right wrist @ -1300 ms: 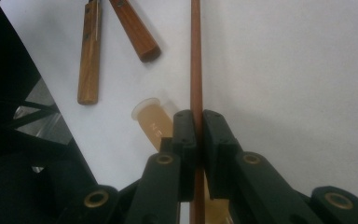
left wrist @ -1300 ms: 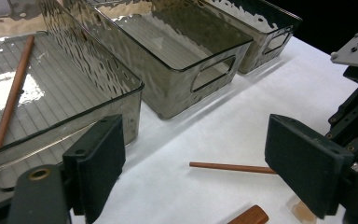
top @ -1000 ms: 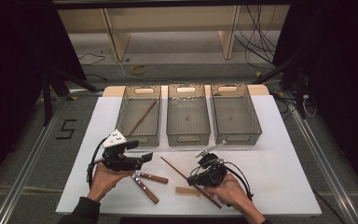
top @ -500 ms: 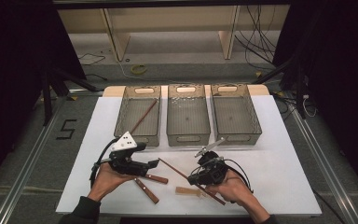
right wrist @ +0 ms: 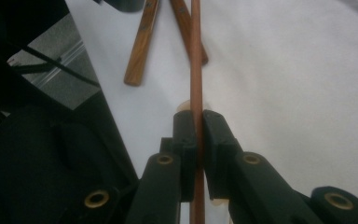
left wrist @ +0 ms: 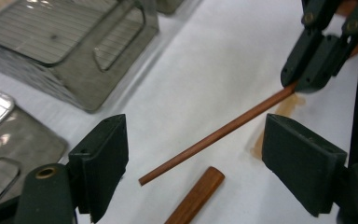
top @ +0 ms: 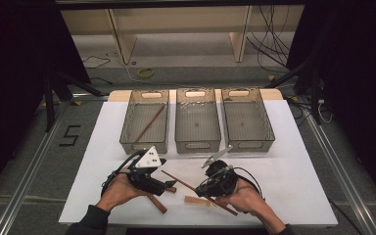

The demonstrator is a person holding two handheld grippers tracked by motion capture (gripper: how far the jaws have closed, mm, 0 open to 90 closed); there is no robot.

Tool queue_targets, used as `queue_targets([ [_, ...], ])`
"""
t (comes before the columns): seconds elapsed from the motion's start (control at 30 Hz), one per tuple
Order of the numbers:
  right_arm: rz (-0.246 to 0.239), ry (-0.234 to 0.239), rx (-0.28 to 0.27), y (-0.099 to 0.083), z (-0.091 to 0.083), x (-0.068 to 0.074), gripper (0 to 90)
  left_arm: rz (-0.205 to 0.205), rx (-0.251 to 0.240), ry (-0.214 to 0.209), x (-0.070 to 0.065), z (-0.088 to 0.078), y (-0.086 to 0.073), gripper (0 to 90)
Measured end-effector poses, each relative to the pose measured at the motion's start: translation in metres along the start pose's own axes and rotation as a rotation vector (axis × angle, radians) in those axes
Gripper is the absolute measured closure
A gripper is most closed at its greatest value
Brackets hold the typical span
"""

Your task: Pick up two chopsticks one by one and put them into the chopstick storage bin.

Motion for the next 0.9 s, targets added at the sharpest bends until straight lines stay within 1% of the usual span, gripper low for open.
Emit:
queue_targets([
  [0.03, 0.001, 0.004, 0.004, 0.0, 0.0, 0.002, 85.1, 0.015, 0.013, -0.008, -0.002, 0.001, -0.001, 23.0],
  [0.07, -0.012, 0.001, 0.009, 0.0, 0.0, 0.002, 85.1, 0.026, 0.029, -0.015, -0.004, 0.003, -0.002, 23.6],
  [0.13, -0.018, 0.006, 0.011, 0.001, 0.0, 0.003, 85.1, 0.039, 0.051, -0.02, -0.007, 0.006, -0.003, 24.0],
  [0.2, -0.033, 0.007, 0.014, 0.001, -0.001, 0.004, 85.1, 0.067, 0.076, -0.027, -0.009, 0.008, -0.004, 25.1],
  [0.23, -0.032, 0.013, 0.014, 0.002, -0.001, 0.006, 85.1, 0.068, 0.082, -0.031, -0.01, 0.009, -0.005, 25.9],
  [0.33, -0.055, 0.02, 0.022, 0.002, -0.002, 0.007, 85.0, 0.081, 0.112, -0.046, -0.013, 0.011, -0.006, 27.4],
  [0.4, -0.055, 0.027, 0.023, 0.003, -0.002, 0.009, 85.1, 0.095, 0.119, -0.052, -0.015, 0.012, -0.007, 29.4],
  [0.47, -0.074, 0.031, 0.032, 0.002, -0.002, 0.009, 85.1, 0.104, 0.136, -0.064, -0.018, 0.013, -0.008, 32.4],
  [0.53, -0.086, 0.041, 0.035, 0.003, -0.003, 0.011, 85.1, 0.123, 0.147, -0.071, -0.02, 0.014, -0.009, 36.4],
  [0.7, -0.113, 0.062, 0.052, 0.003, -0.002, 0.015, 85.0, 0.154, 0.182, -0.099, -0.025, 0.016, -0.011, 44.0],
  [0.8, -0.138, 0.071, 0.052, 0.003, -0.001, 0.016, 85.1, 0.175, 0.202, -0.111, -0.027, 0.017, -0.012, 48.8],
  [0.9, -0.148, 0.074, 0.062, 0.003, -0.001, 0.017, 85.1, 0.178, 0.212, -0.124, -0.03, 0.018, -0.014, 52.5],
])
Point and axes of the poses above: each handheld gripper's, and its own axes: z roughly forward along the jaws, y roughly out of its top, x roughly to its left, the point moved 6 cm from there along z, roughly forward along the jaws, and after that the axes turned 14 degrees about -z, right-handed, at the moved point
